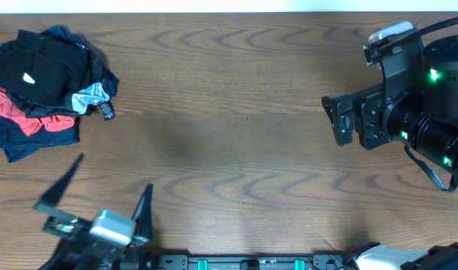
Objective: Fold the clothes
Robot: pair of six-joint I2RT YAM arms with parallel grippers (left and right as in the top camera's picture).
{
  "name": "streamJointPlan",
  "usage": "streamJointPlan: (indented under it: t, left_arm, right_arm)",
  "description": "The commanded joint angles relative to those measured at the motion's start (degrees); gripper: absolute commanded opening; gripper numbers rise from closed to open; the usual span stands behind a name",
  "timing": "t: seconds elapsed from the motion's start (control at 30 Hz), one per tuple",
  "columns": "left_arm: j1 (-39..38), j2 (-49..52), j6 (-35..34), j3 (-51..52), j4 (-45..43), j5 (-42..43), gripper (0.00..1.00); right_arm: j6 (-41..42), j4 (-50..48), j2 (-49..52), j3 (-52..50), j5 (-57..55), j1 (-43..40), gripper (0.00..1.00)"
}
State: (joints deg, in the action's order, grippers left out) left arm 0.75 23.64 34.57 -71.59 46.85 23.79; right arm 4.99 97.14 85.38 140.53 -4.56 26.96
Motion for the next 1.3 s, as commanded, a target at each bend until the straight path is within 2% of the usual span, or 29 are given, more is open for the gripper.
streamJointPlan:
  t: [0.0, 0.27, 0.43, 0.7, 0.97, 1.27]
  left_arm:
    - [0.9, -5.4, 0.6, 12.4, -1.4, -1.4, 0.98]
    - [4.8, -15.1, 0.5, 40.9, -10.3, 1.8, 0.98]
    - [5.2, -18.9, 0.6, 51.5, -12.8, 2.6, 0.98]
    - [5.4, -23.4, 0.6, 57.2, -13.1, 2.1, 0.98]
    - [5.3, -23.6, 0.5, 62.6, -13.3, 2.1, 0.98]
    - [5.3, -23.6, 0.5, 62.6, -13.6, 0.6, 0.98]
  right_arm:
    - [0.1, 0.1, 0.1, 0.5, -0.4, -0.4, 0.99]
    - [0.1, 0.1, 0.1, 0.5, -0.4, -0.4, 0.99]
    - [0.1, 0.1, 0.1, 0.5, -0.4, -0.4, 0.99]
    - [0.1, 0.1, 0.1, 0.5, -0.4, -0.4, 0.99]
    - [0.1, 0.1, 0.1, 0.5, -0.4, -0.4, 0.99]
    - [0.1, 0.1, 0.1, 0.5, -0.4, -0.4, 0.99]
